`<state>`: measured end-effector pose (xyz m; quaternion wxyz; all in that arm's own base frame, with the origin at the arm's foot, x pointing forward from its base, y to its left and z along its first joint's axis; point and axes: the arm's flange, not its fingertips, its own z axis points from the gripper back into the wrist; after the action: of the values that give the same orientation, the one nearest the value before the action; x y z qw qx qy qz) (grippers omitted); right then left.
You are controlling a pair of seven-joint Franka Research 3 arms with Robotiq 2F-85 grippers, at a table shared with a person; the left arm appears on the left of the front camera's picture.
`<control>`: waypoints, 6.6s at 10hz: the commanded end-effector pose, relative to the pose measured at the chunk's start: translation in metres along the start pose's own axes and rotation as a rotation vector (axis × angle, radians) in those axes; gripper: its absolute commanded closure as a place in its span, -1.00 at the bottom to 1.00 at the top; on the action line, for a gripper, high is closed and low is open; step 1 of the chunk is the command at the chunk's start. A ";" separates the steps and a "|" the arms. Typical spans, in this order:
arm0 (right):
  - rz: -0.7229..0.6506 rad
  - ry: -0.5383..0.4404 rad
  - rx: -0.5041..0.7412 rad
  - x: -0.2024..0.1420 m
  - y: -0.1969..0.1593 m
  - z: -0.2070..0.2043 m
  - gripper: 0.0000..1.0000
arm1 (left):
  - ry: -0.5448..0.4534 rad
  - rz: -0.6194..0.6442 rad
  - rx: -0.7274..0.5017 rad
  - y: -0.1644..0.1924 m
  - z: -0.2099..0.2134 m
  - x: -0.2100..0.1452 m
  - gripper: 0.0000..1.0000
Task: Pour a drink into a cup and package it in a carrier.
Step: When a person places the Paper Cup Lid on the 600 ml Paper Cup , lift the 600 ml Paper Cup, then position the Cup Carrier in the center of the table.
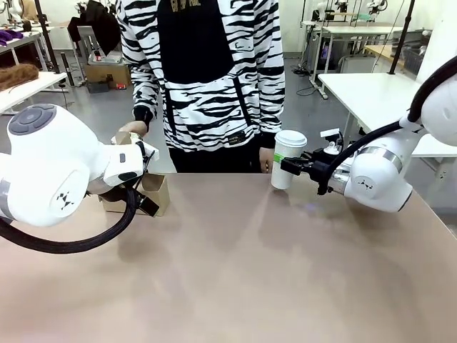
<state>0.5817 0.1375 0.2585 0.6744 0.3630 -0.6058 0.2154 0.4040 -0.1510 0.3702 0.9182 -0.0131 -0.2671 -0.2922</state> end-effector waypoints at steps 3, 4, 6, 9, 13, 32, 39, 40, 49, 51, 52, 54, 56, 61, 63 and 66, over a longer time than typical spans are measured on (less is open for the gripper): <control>0.001 -0.002 -0.006 0.004 0.002 -0.002 -0.62 | -0.001 -0.001 -0.001 0.000 0.000 0.000 -1.00; 0.001 -0.002 -0.006 0.004 0.002 -0.002 -0.62 | -0.001 -0.001 -0.001 0.000 0.000 0.000 -1.00; 0.020 0.008 0.019 0.022 0.006 0.008 -0.62 | -0.001 -0.001 -0.001 0.000 0.000 0.000 -1.00; 0.031 0.058 0.071 0.110 0.036 0.042 -0.62 | -0.001 -0.001 -0.001 0.000 0.000 0.000 -1.00; 0.043 0.004 0.106 0.233 0.101 0.114 -0.62 | -0.001 -0.001 -0.001 0.000 0.000 0.000 -1.00; 0.053 -0.011 0.108 0.280 0.131 0.139 -0.62 | 0.073 0.098 -0.009 0.000 0.070 0.038 -1.00; 0.053 -0.011 0.108 0.280 0.131 0.139 -0.62 | 0.155 0.349 0.069 0.059 0.160 0.120 -1.00; 0.053 -0.011 0.108 0.280 0.131 0.139 -0.62 | 0.181 0.372 0.070 0.071 0.147 0.135 -1.00; 0.053 -0.011 0.108 0.280 0.131 0.139 -0.62 | 0.311 0.541 0.159 0.123 0.051 0.172 0.20; 0.053 -0.011 0.108 0.280 0.131 0.139 -0.62 | 0.323 0.546 0.164 0.122 0.052 0.174 1.00; 0.053 -0.011 0.108 0.280 0.131 0.139 -0.62 | 0.326 0.548 0.168 0.122 0.051 0.174 1.00; 0.053 -0.011 0.108 0.280 0.131 0.139 -0.62 | 0.335 0.549 0.166 0.123 0.050 0.174 0.92; 0.053 -0.011 0.108 0.280 0.131 0.139 -0.62 | 0.339 0.554 0.167 0.123 0.047 0.174 1.00; 0.053 -0.011 0.108 0.280 0.131 0.139 -0.62 | 0.328 0.534 0.144 0.123 0.046 0.169 1.00; 0.053 -0.011 0.108 0.280 0.131 0.139 -0.62 | 0.349 0.514 0.129 0.121 0.046 0.171 0.97; 0.053 -0.011 0.108 0.280 0.131 0.139 -0.62 | 0.364 0.639 0.158 0.100 0.087 0.185 0.97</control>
<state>0.4416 0.0727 0.5612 0.6552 0.3846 -0.5943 0.2639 0.5547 -0.1396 0.5286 0.9936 0.0271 -0.1095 0.0024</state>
